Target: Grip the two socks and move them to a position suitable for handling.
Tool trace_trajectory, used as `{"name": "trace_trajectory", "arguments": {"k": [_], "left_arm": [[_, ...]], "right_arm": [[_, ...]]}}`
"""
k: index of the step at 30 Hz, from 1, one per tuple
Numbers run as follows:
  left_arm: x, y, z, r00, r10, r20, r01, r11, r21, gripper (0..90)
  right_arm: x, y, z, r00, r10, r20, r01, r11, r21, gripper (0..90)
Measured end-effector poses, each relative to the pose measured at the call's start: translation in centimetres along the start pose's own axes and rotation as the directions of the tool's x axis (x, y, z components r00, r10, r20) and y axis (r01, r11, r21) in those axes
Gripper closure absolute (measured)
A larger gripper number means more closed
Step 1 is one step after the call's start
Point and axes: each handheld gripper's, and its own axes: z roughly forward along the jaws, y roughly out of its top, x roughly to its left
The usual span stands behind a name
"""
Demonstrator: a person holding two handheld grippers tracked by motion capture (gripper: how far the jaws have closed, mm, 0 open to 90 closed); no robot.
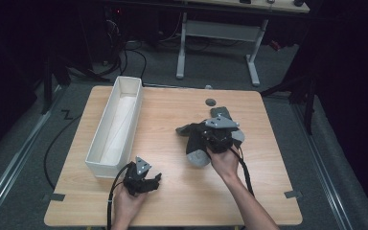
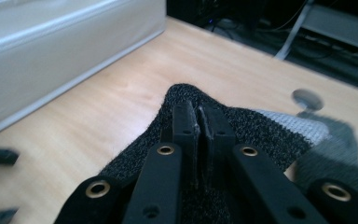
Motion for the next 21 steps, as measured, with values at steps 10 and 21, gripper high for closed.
{"name": "trace_trajectory", "arguments": {"k": [10,21], "left_arm": [[0.0,0.0,0.0,1.0,0.0,0.0,0.0,1.0,0.0,29.1],[0.0,0.0,0.0,1.0,0.002,0.0,-0.002,1.0,0.001,29.2]], "right_arm": [[1.8,-4.0,0.8,0.9993,0.008,-0.036,-0.006,0.9974,0.072,83.9],[3.2,-6.8,2.3,0.9979,0.008,-0.065,0.0,0.992,0.126,79.9]]}}
